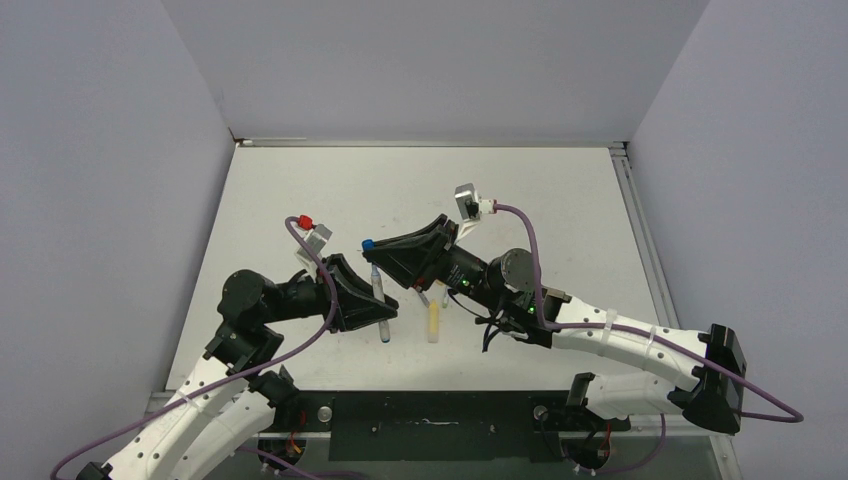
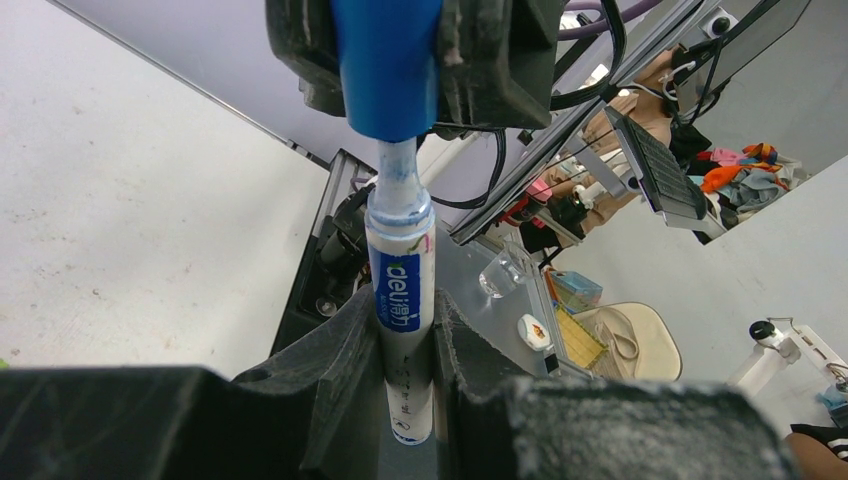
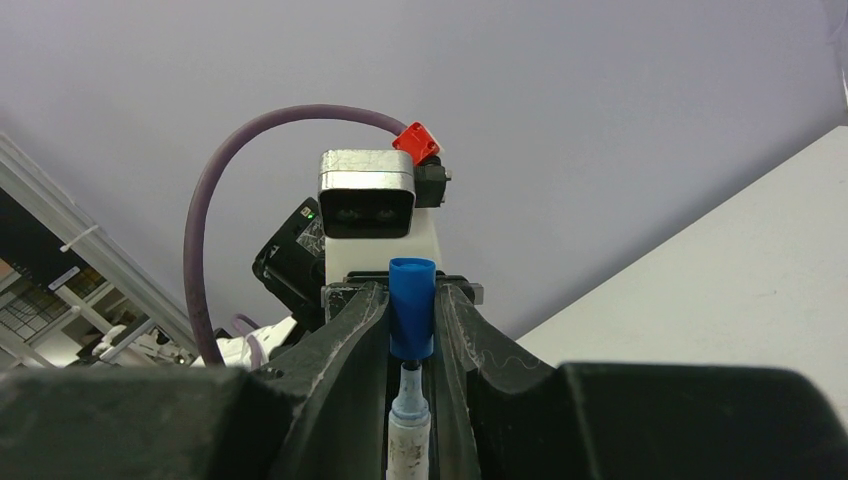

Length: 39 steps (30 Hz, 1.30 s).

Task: Insert the pens into the pen caps

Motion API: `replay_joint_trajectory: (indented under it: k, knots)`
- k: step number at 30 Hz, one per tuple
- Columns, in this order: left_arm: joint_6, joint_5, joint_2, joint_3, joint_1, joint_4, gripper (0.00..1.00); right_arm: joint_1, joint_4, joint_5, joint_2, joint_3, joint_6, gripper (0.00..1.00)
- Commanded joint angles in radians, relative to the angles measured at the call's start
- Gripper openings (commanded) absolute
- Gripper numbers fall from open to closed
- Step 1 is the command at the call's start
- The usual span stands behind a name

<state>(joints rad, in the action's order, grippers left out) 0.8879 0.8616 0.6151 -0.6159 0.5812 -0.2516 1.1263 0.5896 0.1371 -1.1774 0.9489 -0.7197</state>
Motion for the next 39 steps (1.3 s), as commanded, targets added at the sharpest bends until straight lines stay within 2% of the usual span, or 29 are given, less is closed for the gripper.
replay_joint_trajectory:
  k: [1, 19, 34, 39]
  knots:
    - [-0.001, -0.005, -0.011, -0.028, 0.004, -0.035, 0.00, 0.013, 0.061, -0.002, 0.042, 0.005, 0.005, 0.05]
    - [-0.009, -0.011, -0.029, -0.077, 0.005, -0.008, 0.00, 0.043, 0.041, -0.027, 0.040, -0.025, 0.012, 0.05]
    - [-0.061, -0.084, -0.019, -0.117, 0.004, 0.039, 0.00, 0.113, -0.029, -0.068, 0.074, -0.042, 0.084, 0.05]
    - [-0.098, -0.095, -0.008, -0.120, 0.003, 0.052, 0.00, 0.134, -0.080, -0.068, 0.075, -0.025, 0.123, 0.11]
